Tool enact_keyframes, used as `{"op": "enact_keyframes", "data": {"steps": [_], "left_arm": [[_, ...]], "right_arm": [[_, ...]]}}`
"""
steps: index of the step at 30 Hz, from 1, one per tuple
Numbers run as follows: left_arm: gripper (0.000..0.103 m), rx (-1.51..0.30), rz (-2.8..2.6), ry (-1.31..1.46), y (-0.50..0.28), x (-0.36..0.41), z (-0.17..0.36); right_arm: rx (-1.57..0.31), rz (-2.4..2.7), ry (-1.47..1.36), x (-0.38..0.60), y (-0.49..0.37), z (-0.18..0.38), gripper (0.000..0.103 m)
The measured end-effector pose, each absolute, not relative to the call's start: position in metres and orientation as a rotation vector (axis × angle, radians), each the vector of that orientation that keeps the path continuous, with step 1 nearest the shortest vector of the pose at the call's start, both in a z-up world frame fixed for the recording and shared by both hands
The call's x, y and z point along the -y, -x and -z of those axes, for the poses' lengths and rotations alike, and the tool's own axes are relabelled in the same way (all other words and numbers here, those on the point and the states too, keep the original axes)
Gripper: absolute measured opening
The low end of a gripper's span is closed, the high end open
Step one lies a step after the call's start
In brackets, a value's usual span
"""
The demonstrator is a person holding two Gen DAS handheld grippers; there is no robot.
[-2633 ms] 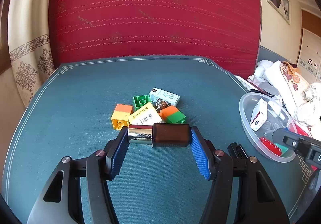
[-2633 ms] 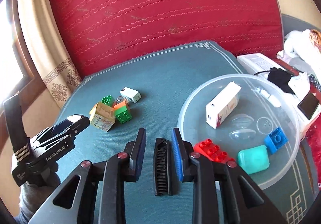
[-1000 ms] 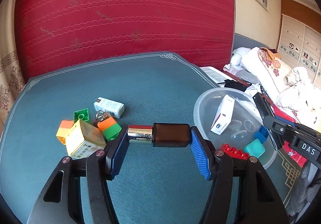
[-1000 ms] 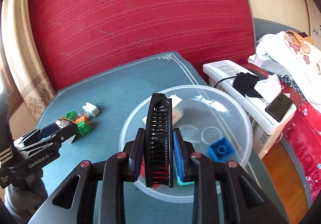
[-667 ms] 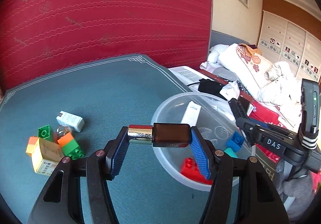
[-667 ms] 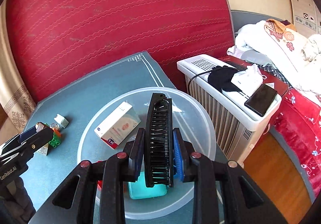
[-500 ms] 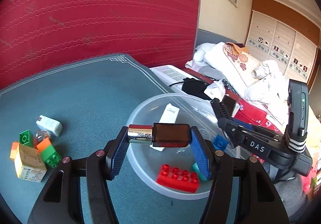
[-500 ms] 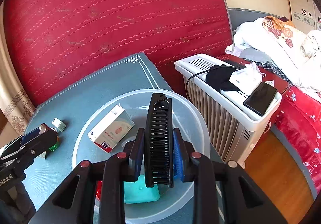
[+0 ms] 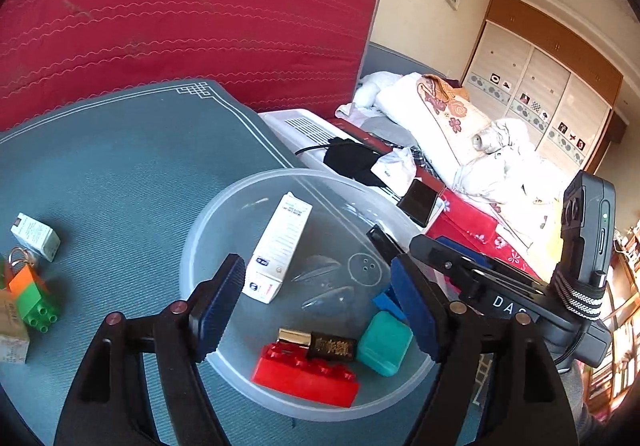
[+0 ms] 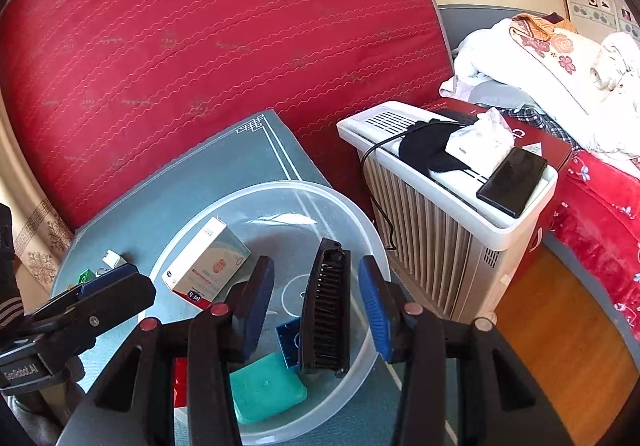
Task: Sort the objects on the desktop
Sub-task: 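Open the left gripper over the bowl while the right gripper releases the comb inside, then move both tools back over the remaining objects on the seat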
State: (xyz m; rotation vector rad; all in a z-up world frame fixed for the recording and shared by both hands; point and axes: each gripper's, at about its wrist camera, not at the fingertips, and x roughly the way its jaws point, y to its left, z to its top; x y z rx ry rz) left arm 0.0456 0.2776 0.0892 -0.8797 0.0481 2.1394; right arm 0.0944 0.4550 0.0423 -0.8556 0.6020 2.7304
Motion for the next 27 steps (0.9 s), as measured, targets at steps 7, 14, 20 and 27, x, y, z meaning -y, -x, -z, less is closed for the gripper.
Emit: {"op": "enact_keyframes", "data": {"steps": [7, 14, 20, 27], "left_arm": [[0.078, -0.104, -2.245, 0.831, -0.051, -0.251, -0.093], [0.087, -0.078, -2.286, 0.843, -0.047, -0.220, -0.091], [0.087, -0.060, -2.343, 0.875, -0.040, -0.188, -0.088], [0.087, 0.003, -2.443, 0.896, -0.031, -0.131, -0.086]], "right_arm": [[-0.561, -2.752, 0.902, -0.436, -0.089, -0.038, 0.048], [-0.477, -2.795, 0.877, -0.407, -0.092, -0.048, 0.074], [-0.426, -2.837, 0.909, -0.380, -0.088, -0.050, 0.074], [-0.403, -2.879, 0.945, -0.348, -0.083, -0.049, 0.076]]}}
